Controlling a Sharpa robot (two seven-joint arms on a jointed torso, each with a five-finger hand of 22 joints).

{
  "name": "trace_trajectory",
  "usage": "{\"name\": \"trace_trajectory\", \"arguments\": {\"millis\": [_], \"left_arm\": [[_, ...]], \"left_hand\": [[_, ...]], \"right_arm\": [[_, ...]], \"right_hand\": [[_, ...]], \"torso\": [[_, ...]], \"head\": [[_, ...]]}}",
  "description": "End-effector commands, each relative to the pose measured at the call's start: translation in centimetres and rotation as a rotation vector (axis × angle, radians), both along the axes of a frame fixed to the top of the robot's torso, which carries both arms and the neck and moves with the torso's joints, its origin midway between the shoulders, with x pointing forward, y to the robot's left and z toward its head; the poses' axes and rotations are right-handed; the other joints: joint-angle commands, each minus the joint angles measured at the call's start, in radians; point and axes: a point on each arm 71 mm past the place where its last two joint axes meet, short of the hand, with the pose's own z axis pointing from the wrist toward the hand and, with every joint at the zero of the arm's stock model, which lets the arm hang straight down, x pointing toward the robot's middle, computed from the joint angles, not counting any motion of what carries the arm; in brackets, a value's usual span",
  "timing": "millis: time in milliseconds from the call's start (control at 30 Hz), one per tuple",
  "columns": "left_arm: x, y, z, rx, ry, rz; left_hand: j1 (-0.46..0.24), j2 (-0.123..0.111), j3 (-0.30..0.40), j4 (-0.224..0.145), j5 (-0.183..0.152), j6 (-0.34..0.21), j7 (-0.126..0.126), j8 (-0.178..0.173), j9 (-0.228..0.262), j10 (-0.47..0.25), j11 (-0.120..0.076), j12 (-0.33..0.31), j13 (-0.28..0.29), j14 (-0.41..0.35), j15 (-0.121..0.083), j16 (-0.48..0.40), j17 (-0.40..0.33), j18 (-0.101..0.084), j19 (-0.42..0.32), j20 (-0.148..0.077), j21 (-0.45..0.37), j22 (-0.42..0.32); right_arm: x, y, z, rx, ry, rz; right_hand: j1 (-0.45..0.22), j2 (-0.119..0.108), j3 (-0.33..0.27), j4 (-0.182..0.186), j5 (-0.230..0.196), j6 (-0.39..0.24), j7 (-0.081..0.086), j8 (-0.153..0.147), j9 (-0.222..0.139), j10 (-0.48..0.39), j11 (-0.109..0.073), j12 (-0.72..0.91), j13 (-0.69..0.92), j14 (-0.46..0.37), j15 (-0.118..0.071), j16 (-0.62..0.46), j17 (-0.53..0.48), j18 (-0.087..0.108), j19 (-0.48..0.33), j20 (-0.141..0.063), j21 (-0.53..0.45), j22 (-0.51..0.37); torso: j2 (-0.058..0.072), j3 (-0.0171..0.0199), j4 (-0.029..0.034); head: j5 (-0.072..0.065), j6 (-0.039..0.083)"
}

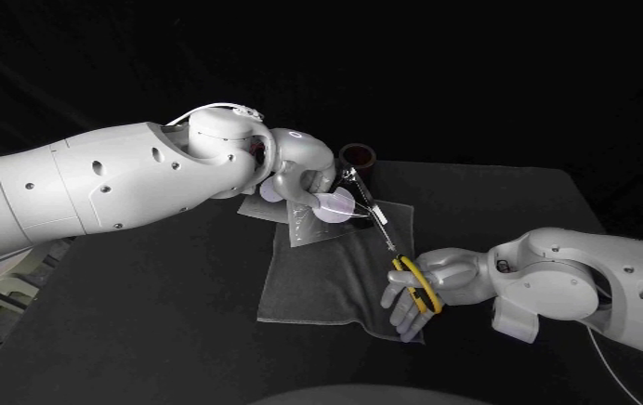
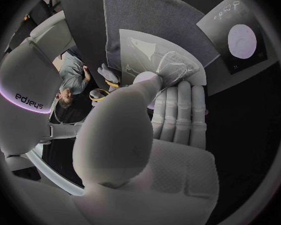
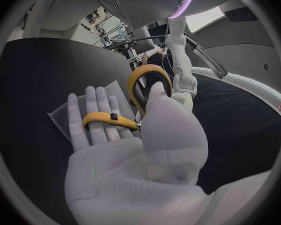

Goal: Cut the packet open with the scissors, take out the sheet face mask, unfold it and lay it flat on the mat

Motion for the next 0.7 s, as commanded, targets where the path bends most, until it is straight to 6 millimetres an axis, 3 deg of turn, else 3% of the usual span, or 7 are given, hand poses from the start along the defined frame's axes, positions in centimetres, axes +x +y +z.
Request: {"name": "trace_trajectory", "arguments": {"millis": [33,700], "left_arm": [[-0.2,-0.3,0.1,-0.006,-0.011,-0.022],[-0.7,-0.6,0.1,0.000,0.001,-0.038]], "left_hand": [[-0.001,0.009,0.137,-0.131,0.004,0.007,-0.007,0.003,0.009,0.003,-0.003,-0.001,0.001,0.000,-0.005,-0.007,-0.001,0.020,-0.004,-0.002,0.001,0.001],[-0.002,0.009,0.137,-0.131,0.003,0.007,-0.008,0.002,0.010,0.003,-0.003,-0.001,0.001,-0.001,-0.005,-0.007,-0.001,0.020,-0.005,-0.003,0.001,0.001]], "right_arm": [[0.0,0.2,0.0,0.004,0.007,0.029],[0.2,1.5,0.6,0.046,-0.035,0.017]], "right_hand": [[-0.001,-0.006,0.009,0.000,-0.003,-0.006,0.111,0.006,0.000,-0.006,0.001,0.005,-0.001,-0.043,0.034,0.006,-0.002,0.031,-0.007,-0.003,-0.005,0.002],[0.006,0.031,0.028,-0.003,-0.004,0.000,0.108,0.019,0.001,-0.001,-0.002,0.018,0.001,-0.040,0.032,0.021,-0.009,0.032,-0.007,-0.003,-0.007,0.002]], "torso": [[0.000,0.0001,0.0013],[0.001,0.0006,-0.0004]], "head": [[0.000,0.000],[-0.001,0.006]]}}
